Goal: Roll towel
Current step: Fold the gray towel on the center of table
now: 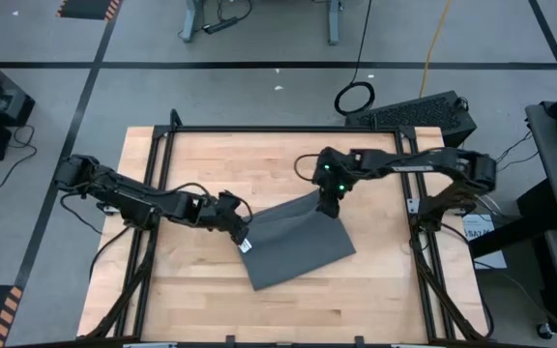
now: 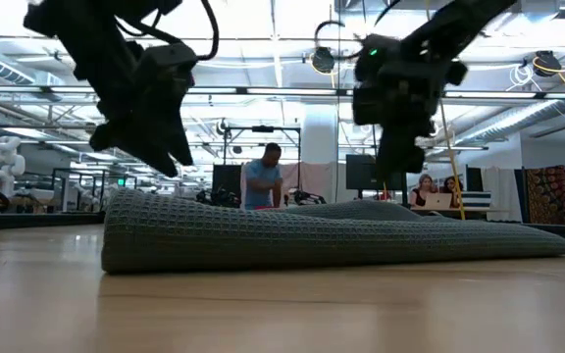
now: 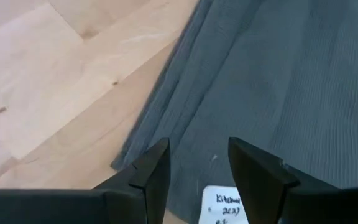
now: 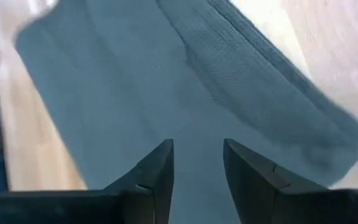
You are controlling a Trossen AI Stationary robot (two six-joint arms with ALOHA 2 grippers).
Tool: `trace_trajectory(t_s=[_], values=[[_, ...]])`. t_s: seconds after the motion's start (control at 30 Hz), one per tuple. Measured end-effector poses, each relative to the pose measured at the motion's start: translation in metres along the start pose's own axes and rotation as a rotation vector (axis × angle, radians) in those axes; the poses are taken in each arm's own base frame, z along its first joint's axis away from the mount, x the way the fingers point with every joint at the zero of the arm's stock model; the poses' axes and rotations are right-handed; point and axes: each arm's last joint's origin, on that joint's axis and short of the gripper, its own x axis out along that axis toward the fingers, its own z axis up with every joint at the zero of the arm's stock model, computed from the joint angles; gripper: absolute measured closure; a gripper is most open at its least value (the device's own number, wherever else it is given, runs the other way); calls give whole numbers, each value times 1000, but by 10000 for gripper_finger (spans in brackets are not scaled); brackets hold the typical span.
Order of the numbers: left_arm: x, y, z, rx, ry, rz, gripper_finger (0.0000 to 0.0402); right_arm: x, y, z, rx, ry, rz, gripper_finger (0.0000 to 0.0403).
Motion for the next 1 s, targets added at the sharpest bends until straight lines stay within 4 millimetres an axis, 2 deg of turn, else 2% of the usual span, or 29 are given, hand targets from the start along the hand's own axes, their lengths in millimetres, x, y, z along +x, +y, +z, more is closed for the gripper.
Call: trace_trajectory(t_s=[0.13,0.33,0.47,0.67,1.0], values=[[4,7,-2,-6,21,15,235,12,-8,20,-135,60,-10,273],[9,12,-5,-13,25,21,235,30,-16,34,-283,209,42,273],[15,17,-11,-9,34,34,235,35,-19,34,-299,266,46,273],[24,15,-12,-12,23,20,235,29,-16,26,-337,370,-3,273],[36,14,-16,0,28,33,235,39,4,21,-330,396,-4,273]])
